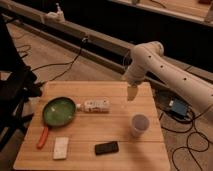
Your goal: Place the pepper in the ceramic cup
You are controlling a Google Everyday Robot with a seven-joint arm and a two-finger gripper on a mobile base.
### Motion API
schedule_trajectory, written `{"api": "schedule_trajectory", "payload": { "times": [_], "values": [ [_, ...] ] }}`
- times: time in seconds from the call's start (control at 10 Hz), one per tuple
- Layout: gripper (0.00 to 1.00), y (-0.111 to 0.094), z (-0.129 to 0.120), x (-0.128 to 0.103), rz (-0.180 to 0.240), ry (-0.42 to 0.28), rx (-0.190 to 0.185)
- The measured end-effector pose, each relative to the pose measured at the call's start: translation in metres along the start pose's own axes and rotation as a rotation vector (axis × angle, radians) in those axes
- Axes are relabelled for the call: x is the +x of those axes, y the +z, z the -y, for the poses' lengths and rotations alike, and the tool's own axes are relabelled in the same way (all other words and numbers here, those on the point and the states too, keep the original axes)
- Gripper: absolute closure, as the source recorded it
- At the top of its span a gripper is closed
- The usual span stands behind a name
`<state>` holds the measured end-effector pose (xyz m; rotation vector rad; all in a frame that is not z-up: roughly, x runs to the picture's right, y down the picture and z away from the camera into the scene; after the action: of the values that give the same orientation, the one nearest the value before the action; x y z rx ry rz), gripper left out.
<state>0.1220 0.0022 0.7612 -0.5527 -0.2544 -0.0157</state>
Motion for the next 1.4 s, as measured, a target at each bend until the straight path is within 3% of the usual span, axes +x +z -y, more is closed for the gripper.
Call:
{"api": "schedule_trajectory", "payload": {
  "times": [0.2, 0.4, 0.9, 1.2, 1.4],
  "values": [
    [0.20, 0.004, -0.001, -0.027, 0.070, -0.051, -0.007],
    [0.20, 0.012, -0.005, -0.058, 0.110, -0.122, -0.020],
    [0.20, 0.041, -0.043, -0.160, 0.074, -0.460, -0.039],
    [0.20, 0.047, -0.096, -0.223, 0.149, -0.688, -0.096],
    [0.20, 0.047, -0.101, -0.227, 0.156, -0.707, -0.104]
  ]
}}
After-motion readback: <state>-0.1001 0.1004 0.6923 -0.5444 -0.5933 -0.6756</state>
